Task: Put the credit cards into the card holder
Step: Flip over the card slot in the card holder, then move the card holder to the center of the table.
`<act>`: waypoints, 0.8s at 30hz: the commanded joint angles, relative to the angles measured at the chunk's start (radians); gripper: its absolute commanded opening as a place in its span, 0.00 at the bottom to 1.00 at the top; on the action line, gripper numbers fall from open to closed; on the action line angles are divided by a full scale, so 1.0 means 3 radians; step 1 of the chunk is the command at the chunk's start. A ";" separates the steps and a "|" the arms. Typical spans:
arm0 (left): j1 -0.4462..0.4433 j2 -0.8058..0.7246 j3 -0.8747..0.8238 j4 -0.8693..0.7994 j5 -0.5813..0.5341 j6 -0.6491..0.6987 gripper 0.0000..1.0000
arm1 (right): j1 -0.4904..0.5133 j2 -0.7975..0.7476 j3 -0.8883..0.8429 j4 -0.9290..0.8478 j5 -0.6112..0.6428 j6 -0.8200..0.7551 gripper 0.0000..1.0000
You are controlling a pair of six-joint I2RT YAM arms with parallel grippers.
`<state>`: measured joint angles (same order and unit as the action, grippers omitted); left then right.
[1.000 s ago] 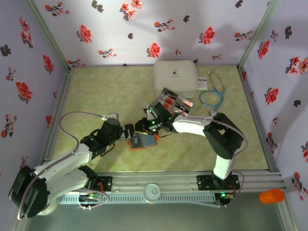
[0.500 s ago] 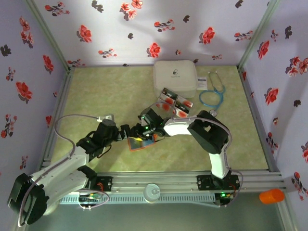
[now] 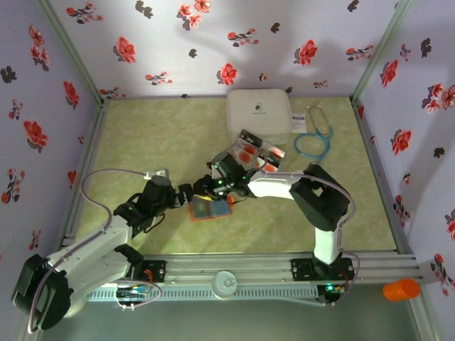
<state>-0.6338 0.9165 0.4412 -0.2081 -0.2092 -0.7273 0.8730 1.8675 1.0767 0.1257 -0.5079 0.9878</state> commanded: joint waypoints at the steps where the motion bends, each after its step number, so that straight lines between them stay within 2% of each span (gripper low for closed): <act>1: 0.0029 0.0086 0.0039 -0.0044 0.0077 0.0064 1.00 | -0.0125 -0.0232 -0.0101 -0.0081 0.0098 -0.0102 0.39; 4: 0.0025 0.0169 0.0107 -0.0013 0.0131 0.0082 1.00 | -0.0232 -0.0416 -0.0176 -0.0358 0.0245 -0.0309 0.39; 9: 0.0021 0.0340 0.0200 0.0068 0.0206 0.0090 1.00 | -0.0267 -0.0654 -0.0018 -0.1536 0.1015 -0.1110 0.41; 12: 0.0009 0.0444 0.0234 0.0129 0.0250 0.0082 1.00 | -0.0267 -0.0663 0.0024 -0.1928 0.1349 -0.1383 0.44; 20: -0.0083 0.0704 0.0351 0.0230 0.0258 0.0072 1.00 | -0.0195 -0.0402 0.0056 -0.2057 0.1369 -0.1525 0.46; 24: -0.0140 0.0829 0.0405 0.0269 0.0258 0.0064 1.00 | -0.0206 -0.0311 0.0033 -0.2027 0.1483 -0.1487 0.40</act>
<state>-0.6632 1.1473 0.5278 -0.1509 -0.1371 -0.7235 0.8093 1.7538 1.0725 -0.4503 -0.1184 0.5606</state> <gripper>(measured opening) 0.997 0.423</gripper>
